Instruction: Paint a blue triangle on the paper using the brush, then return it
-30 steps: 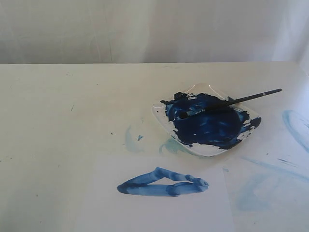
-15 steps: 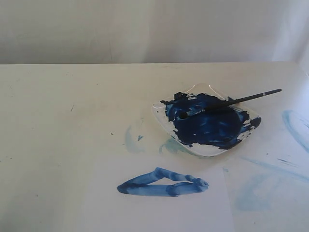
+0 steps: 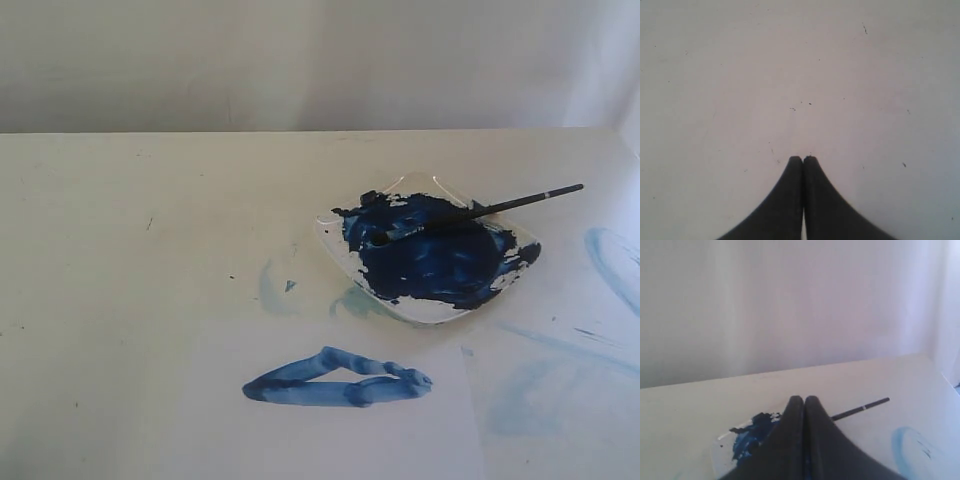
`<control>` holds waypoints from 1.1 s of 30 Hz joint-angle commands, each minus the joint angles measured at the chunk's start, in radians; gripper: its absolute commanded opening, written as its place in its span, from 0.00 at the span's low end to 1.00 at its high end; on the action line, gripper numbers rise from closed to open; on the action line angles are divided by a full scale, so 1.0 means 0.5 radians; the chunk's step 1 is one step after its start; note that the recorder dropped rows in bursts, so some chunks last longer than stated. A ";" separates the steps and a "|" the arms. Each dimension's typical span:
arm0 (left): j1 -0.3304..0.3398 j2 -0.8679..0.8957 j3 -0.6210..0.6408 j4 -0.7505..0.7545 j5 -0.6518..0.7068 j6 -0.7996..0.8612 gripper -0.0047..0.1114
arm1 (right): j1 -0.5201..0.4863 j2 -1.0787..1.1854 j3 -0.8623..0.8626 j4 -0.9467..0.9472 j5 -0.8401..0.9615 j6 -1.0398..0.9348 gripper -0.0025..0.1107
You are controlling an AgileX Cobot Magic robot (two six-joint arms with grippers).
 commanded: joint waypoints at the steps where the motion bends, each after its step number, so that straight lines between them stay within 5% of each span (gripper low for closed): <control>1: -0.012 -0.010 0.006 0.001 -0.002 -0.005 0.04 | 0.004 -0.055 0.261 -0.131 -0.130 0.067 0.02; 15: -0.012 -0.010 0.006 0.001 -0.002 -0.005 0.04 | 0.004 -0.574 1.067 -0.350 -0.351 0.067 0.02; 33: -0.012 -0.010 0.006 0.001 -0.002 -0.005 0.04 | 0.004 -0.914 1.067 -0.506 0.025 0.100 0.02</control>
